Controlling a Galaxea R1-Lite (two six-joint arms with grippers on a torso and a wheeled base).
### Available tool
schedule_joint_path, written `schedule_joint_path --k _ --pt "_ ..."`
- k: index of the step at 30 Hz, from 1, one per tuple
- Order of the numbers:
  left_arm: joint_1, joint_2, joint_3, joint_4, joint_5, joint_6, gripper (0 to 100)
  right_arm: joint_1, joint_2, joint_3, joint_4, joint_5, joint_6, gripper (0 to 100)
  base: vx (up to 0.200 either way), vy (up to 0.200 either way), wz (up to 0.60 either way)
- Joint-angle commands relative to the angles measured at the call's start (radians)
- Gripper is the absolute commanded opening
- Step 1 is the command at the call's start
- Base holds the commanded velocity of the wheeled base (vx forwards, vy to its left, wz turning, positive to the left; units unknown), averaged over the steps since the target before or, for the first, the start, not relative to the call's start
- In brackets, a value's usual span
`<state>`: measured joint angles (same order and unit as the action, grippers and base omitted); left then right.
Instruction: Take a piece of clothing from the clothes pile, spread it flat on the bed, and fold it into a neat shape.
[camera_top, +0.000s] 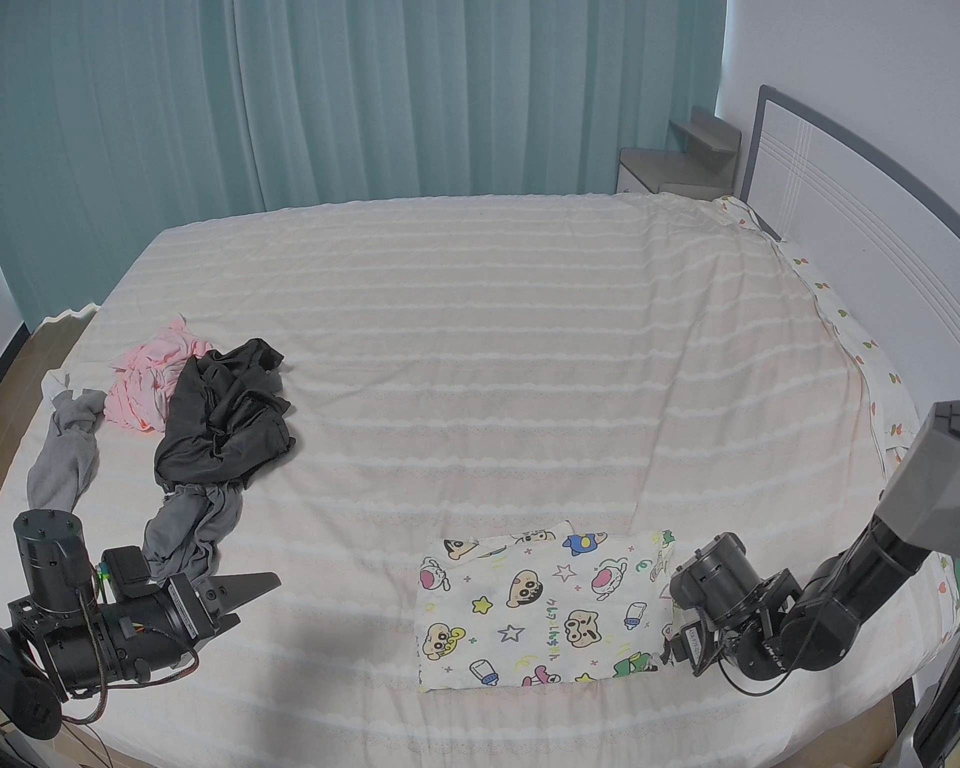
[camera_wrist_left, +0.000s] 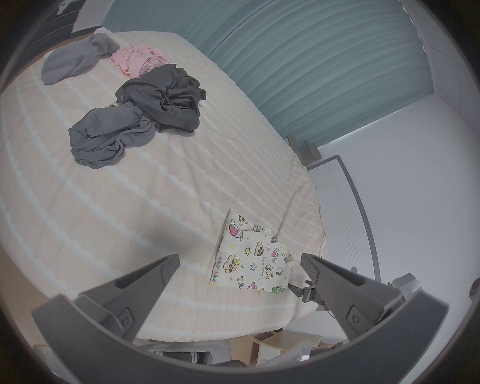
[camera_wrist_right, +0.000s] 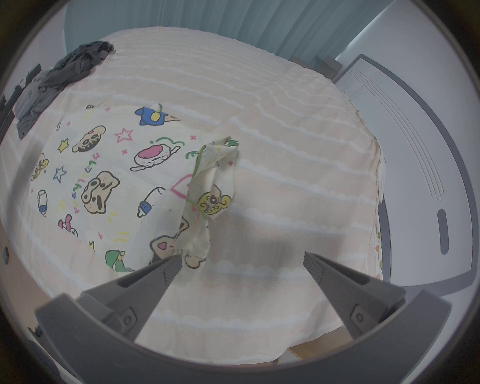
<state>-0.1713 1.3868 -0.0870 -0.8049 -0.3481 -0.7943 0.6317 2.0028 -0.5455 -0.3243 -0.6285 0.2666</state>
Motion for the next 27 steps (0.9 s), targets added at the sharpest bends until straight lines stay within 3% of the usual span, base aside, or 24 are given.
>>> schedule_joint_path --k 1,5,9,10,12,16,21,27 --pt "-0.001 0.001 0.0 0.0 0.0 0.0 100 -0.037 -0.119 0.055 -0.029 0.007 -0.006 100 0.0 0.0 0.0" --pt "-0.001 0.003 0.0 0.0 0.0 0.0 100 -0.04 -0.185 0.065 -0.035 0.016 -0.004 100 0.0 0.0 0.0" --pt "-0.005 0.005 0.0 0.0 -0.002 0.0 100 -0.035 -0.216 0.052 -0.084 0.085 -0.001 100 0.0 0.0 0.0" --pt "-0.008 0.005 0.001 0.0 -0.002 -0.002 100 -0.03 -0.203 0.042 -0.125 0.151 0.003 100 0.0 0.0 0.0" --pt "-0.01 0.005 0.004 0.0 -0.008 0.0 100 -0.027 -0.16 0.041 -0.156 0.219 0.005 100 0.0 0.0 0.0" --pt "-0.01 0.005 0.009 0.0 -0.035 -0.002 100 -0.032 -0.006 0.026 -0.237 0.302 0.06 100 0.0 0.0 0.0" --pt "-0.01 0.005 0.015 0.0 -0.042 -0.002 100 -0.032 0.139 0.03 -0.288 0.3 0.075 100 0.0 0.0 0.0" --pt "-0.01 0.005 0.015 0.0 -0.042 -0.002 100 -0.038 0.146 0.056 -0.289 0.297 0.082 100 0.0 0.0 0.0"
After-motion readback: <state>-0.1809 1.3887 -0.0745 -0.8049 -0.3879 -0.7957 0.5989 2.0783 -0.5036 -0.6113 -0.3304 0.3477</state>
